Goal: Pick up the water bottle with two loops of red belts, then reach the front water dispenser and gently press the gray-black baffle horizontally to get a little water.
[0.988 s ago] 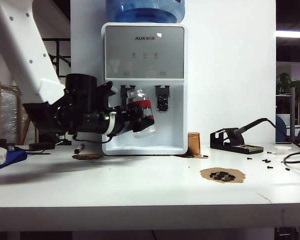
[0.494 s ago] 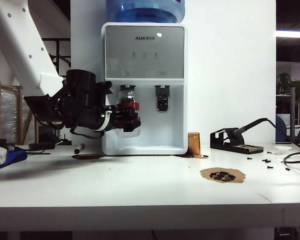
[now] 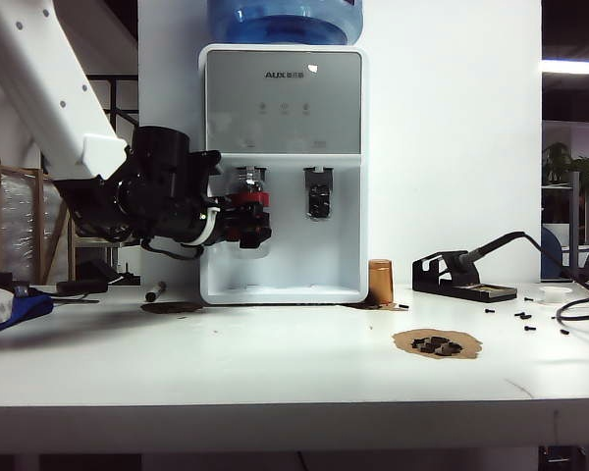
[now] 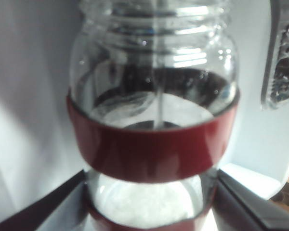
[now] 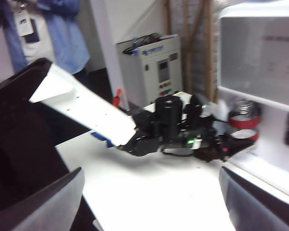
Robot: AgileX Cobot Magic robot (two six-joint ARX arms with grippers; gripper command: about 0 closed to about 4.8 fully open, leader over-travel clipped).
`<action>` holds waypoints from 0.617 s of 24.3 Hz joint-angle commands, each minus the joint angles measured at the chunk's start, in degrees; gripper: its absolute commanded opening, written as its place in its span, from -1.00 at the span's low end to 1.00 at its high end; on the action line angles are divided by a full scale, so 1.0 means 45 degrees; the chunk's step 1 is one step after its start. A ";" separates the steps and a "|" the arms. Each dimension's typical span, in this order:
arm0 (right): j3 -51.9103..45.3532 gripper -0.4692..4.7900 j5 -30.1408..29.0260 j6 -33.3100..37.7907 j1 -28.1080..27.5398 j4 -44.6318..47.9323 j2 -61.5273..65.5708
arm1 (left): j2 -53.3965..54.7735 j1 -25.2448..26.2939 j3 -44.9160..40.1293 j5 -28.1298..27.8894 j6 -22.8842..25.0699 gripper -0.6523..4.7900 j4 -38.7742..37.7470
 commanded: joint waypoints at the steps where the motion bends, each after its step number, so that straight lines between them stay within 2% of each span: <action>1: 0.0058 0.89 -0.0097 0.0019 0.0039 0.0175 0.0019 | -0.0131 0.0068 0.0175 -0.0228 0.0010 -0.78 0.0520; 8: 0.0058 0.89 -0.0092 0.0015 0.0039 0.0170 0.0019 | -0.0131 0.0068 0.0170 -0.0151 0.0005 -0.78 0.0301; 13: 0.0058 0.89 0.0165 -0.0034 0.0034 0.0170 0.0019 | -0.0185 0.0087 0.0034 0.1282 0.0010 -0.78 -0.0058; 15: 0.0053 0.89 0.0495 -0.0175 0.0034 0.0170 0.0039 | -0.0437 0.0233 -0.0321 0.1462 0.0005 -0.78 -0.0073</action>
